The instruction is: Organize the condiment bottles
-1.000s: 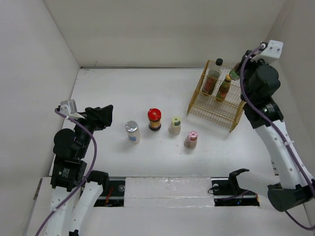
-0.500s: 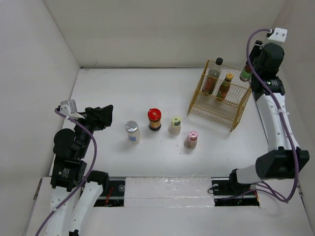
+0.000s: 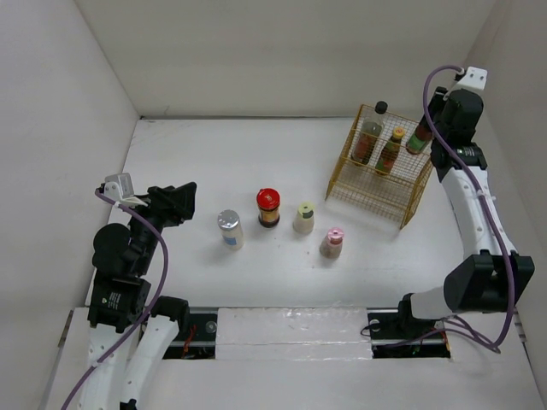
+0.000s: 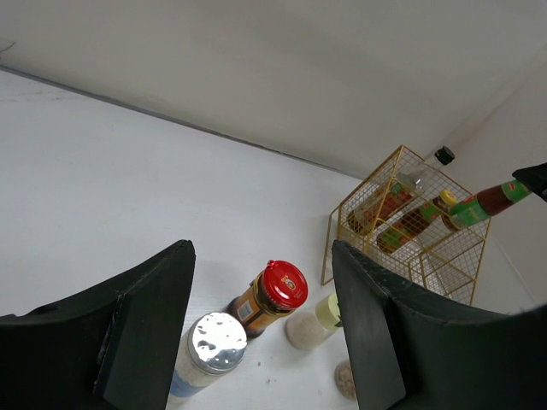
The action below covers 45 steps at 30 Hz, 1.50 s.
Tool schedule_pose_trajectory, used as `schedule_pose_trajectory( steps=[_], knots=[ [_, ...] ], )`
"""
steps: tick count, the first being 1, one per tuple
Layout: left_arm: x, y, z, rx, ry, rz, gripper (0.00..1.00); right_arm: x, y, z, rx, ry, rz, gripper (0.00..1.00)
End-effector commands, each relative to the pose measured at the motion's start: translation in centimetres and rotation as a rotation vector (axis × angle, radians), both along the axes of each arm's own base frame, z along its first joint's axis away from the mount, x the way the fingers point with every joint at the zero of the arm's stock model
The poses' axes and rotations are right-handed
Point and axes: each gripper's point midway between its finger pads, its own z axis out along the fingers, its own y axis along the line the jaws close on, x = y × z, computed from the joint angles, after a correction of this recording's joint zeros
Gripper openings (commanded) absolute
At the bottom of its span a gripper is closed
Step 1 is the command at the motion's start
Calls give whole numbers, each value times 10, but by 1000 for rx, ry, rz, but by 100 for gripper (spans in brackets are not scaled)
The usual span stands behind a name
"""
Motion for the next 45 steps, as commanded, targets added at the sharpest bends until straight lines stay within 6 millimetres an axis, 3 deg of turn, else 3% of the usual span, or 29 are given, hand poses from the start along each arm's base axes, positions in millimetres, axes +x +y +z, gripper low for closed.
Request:
schedule_pose_trajectory(
  steps=[1,4,6,9,17,20,22,23,26,29,30,33,35,37,38,39,40,41,43,44,45],
  knots=[
    [0,-2,11,6,-48,-16,61,-8,-5,65,11,-224,-22,10],
    [0,-2,11,6,-48,-16,61,2,-7,40,22,-171,-33,9],
    [0,-2,11,6,-48,-16,61,9,-6,9,54,-115,-37,9],
    [3,-3,9,8,-39,-16,61,17,-1,-23,89,-86,-16,9],
    [4,-7,7,10,-30,-34,61,32,1,-82,107,27,-10,10],
    [4,-7,7,10,-30,-34,61,37,1,-99,109,62,-11,17],
    [4,-7,7,10,-30,-34,61,39,1,-104,109,73,-12,25],
    [4,-7,7,10,-30,-34,61,39,1,-104,118,70,-14,34],
    [4,-7,7,19,-32,-34,61,39,3,-104,120,70,-3,51],
    [4,-7,7,19,-32,-34,61,30,4,-75,125,5,-1,62],
    [4,-7,7,19,-32,-34,61,21,6,-51,123,-45,11,67],
    [4,-7,7,19,-32,-34,61,1,12,-21,119,-115,24,77],
    [4,-7,7,19,-32,-34,61,-16,36,6,131,-187,115,82],
    [4,-7,7,19,-32,-34,61,-32,73,24,136,-266,229,84],
    [4,-7,7,19,-32,-34,61,-36,90,27,141,-279,282,83],
    [4,-7,7,19,-32,-34,61,-42,125,27,152,-284,397,79],
    [5,-7,3,21,-23,-34,61,-47,145,29,157,-300,463,71],
    [3,-6,5,19,-32,-34,61,-51,166,15,165,-273,530,63],
    [3,-6,5,19,-32,-34,61,-70,240,1,169,-239,791,49],
    [3,-6,5,19,-32,-34,61,-71,266,-18,131,-193,871,43],
    [3,-6,5,19,-32,-34,61,-76,288,-29,116,-165,930,43]
  ],
)
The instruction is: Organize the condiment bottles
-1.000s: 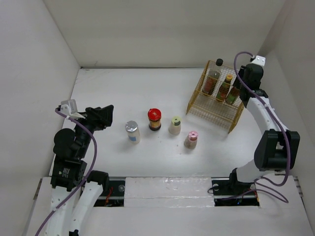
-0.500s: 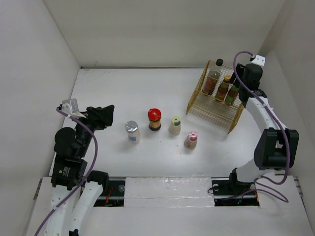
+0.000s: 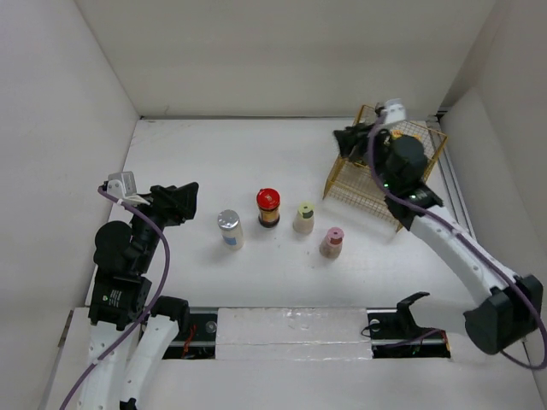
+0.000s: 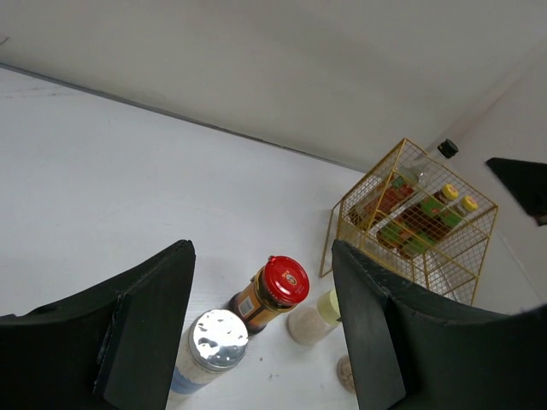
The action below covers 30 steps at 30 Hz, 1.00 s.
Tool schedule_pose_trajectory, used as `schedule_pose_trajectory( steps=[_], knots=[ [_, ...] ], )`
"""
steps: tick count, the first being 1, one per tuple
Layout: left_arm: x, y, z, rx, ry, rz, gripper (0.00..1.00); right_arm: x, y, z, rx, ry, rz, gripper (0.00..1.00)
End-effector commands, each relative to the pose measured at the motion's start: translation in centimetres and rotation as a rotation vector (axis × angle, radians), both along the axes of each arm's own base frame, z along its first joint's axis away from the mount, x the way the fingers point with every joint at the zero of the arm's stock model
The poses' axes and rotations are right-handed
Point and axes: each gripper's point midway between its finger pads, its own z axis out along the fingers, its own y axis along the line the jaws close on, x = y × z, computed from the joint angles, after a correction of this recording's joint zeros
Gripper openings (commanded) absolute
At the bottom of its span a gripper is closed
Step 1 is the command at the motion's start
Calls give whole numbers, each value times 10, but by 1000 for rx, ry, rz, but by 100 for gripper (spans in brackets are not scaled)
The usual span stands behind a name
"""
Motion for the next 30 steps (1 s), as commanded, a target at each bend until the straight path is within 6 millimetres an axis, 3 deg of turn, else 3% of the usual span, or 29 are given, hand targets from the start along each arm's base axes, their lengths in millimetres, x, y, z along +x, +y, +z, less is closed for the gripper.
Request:
schedule_pose_trajectory(
  steps=[1,2,3,5,6,8,14,19,23,29,30],
  knots=[
    [1,-3,8,5,-43,-18,61,-15,90,-62,-130,80,296,43],
    [1,-3,8,5,-43,-18,61,-30,122,-77,-164,102,371,45],
    [1,-3,8,5,-43,-18,61,-30,139,-103,-217,138,401,51],
    [1,-3,8,5,-43,-18,61,-45,171,-125,-272,174,473,66],
    [1,-3,8,5,-43,-18,61,-44,184,-139,-298,194,495,80],
    [3,-4,6,7,-34,-18,61,-55,206,-155,-340,214,547,87],
    [3,-4,6,7,-34,-18,62,-51,223,-188,-432,286,523,100],
    [1,-3,8,5,-43,-18,62,-44,228,-202,-453,317,516,98],
    [0,-5,8,5,-43,-27,62,-38,233,-211,-453,340,483,80],
    [0,-5,8,5,-43,-27,62,-36,240,-225,-478,368,482,78],
    [0,-5,8,5,-43,-27,62,-36,240,-226,-478,368,481,73]
  ],
)
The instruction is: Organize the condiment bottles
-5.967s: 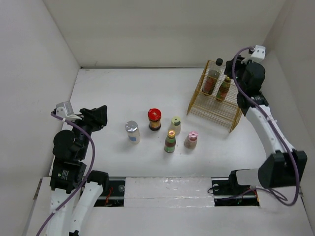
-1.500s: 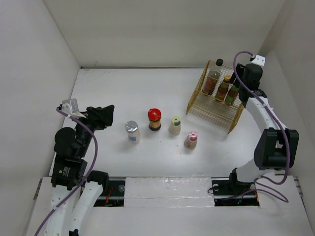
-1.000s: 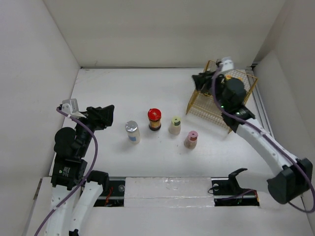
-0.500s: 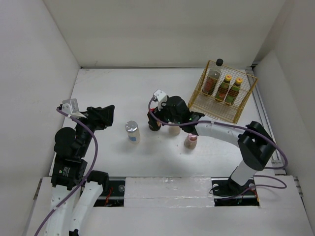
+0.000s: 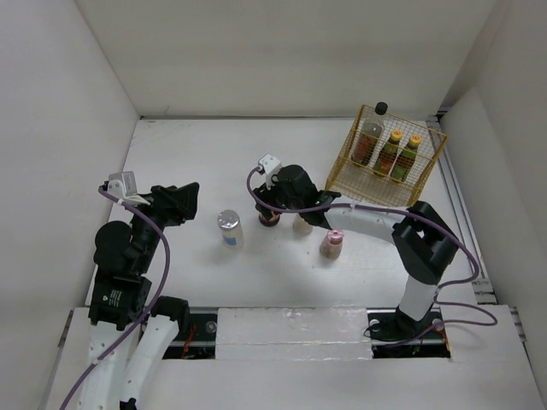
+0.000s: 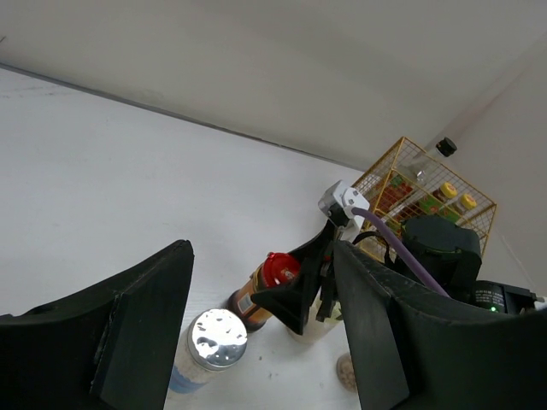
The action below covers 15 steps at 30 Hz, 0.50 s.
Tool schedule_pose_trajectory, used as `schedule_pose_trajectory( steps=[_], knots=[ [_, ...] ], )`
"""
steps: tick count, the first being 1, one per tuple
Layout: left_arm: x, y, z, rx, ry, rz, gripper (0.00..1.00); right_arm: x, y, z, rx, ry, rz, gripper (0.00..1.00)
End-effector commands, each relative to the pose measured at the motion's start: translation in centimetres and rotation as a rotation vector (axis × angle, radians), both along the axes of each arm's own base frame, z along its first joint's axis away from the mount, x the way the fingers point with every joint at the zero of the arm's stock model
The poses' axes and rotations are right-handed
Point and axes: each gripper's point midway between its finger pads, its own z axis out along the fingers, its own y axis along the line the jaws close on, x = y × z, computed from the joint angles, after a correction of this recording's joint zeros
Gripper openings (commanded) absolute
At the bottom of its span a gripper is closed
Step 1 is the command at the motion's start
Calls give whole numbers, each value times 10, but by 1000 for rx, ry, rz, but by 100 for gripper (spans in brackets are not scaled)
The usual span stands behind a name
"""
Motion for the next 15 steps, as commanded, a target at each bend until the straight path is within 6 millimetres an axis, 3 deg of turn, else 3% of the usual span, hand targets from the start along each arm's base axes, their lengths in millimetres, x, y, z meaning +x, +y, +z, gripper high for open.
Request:
schedule_pose_trajectory(
  steps=[1,4,6,11,12,15],
  knots=[
    [0,-4,8,5,-43,-21,62,9,7,26,34,-52,-24,68],
    [0,-5,8,6,-43,-31,62,7,9,49,72,-79,-14,49],
    [0,-4,8,5,-43,-21,62,5,7,69,107,-99,-18,49],
    [2,-4,6,7,-34,-22,62,-5,-15,177,298,-268,-62,45],
    [2,-4,6,7,-34,-22,62,-12,-29,208,341,-327,-81,43],
    [2,-4,6,7,-34,-22,62,-4,-72,250,399,-408,-181,41]
  ],
)
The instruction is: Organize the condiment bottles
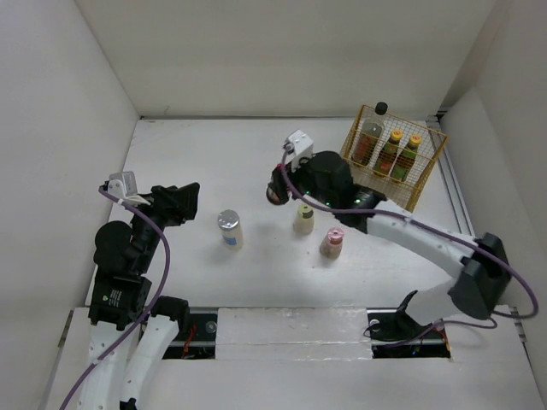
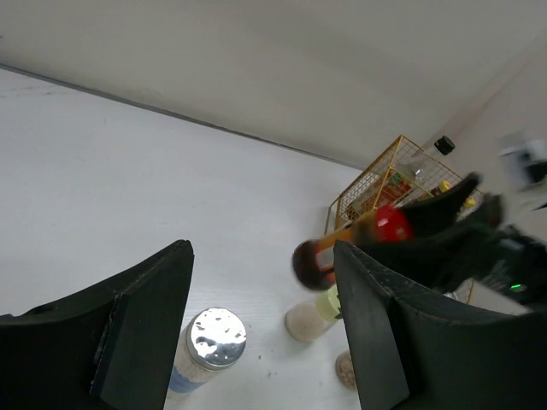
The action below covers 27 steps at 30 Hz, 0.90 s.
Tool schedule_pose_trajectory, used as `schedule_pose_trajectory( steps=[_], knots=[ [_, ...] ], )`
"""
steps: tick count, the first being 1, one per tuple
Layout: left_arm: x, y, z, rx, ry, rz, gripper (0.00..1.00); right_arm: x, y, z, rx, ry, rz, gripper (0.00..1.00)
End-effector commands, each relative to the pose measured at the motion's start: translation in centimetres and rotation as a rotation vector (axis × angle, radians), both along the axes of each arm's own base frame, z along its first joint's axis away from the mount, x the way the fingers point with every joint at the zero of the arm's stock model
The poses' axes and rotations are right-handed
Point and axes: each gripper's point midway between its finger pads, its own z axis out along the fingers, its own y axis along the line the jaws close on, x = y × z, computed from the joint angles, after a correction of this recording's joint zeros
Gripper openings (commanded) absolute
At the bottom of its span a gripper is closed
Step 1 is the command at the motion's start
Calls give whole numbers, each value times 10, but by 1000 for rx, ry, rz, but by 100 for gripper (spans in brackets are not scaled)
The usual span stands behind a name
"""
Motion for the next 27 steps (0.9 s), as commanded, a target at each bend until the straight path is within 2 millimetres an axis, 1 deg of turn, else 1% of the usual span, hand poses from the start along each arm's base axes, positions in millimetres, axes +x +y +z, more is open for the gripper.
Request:
schedule_pose_trajectory(
  steps=[1,2,3,4,5,6,7,8,9,10,11,12,13,14,15,16,18,19,20,22,24,25,27],
  knots=[
    [1,-3,8,5,-43,-16,62,16,-47,147,294,-299,-145,41],
    [1,-3,8,5,-43,-16,62,29,-68,147,282,-302,-198,41],
    [1,-3,8,5,-43,-16,62,35,-82,145,264,-296,-236,41],
    [3,-3,6,6,-34,-16,62,39,-95,151,278,-305,-266,41],
    [3,-3,6,6,-34,-16,62,46,-106,142,257,-292,-295,41],
    [2,-5,6,7,-34,-28,62,56,-128,147,266,-301,-345,41],
    [2,-5,6,7,-34,-28,62,61,-138,144,255,-295,-365,41],
    [2,-5,6,7,-34,-28,62,64,-150,153,264,-314,-392,41],
    [2,-5,6,7,-34,-28,62,73,-171,150,250,-314,-443,41],
    [4,-6,4,9,-25,-29,62,77,-183,160,261,-322,-472,41],
    [4,-6,6,7,-34,-28,62,80,-189,160,259,-323,-476,41],
    [4,-6,6,7,-34,-28,62,87,-202,163,258,-330,-491,41],
    [4,-6,6,7,-34,-28,62,92,-210,161,247,-321,-511,41],
    [4,-6,6,7,-34,-28,62,96,-213,166,248,-325,-514,41],
    [4,-6,6,7,-34,-28,62,100,-218,166,246,-327,-527,41],
    [4,-6,6,7,-34,-28,62,104,-232,166,231,-336,-562,40],
    [4,-6,6,7,-34,-28,62,113,-239,165,224,-332,-584,40],
    [4,-6,6,7,-34,-28,62,113,-237,165,225,-331,-570,39],
    [4,-6,6,7,-34,-28,62,117,-242,161,219,-325,-583,39],
    [4,-6,6,7,-34,-28,62,120,-244,162,214,-343,-598,39],
    [4,-6,6,7,-34,-28,62,125,-243,154,215,-346,-599,39],
    [4,-7,6,8,-34,-38,62,125,-243,156,220,-354,-598,39],
    [4,-7,6,8,-34,-38,62,132,-242,144,208,-334,-599,39]
  ],
)
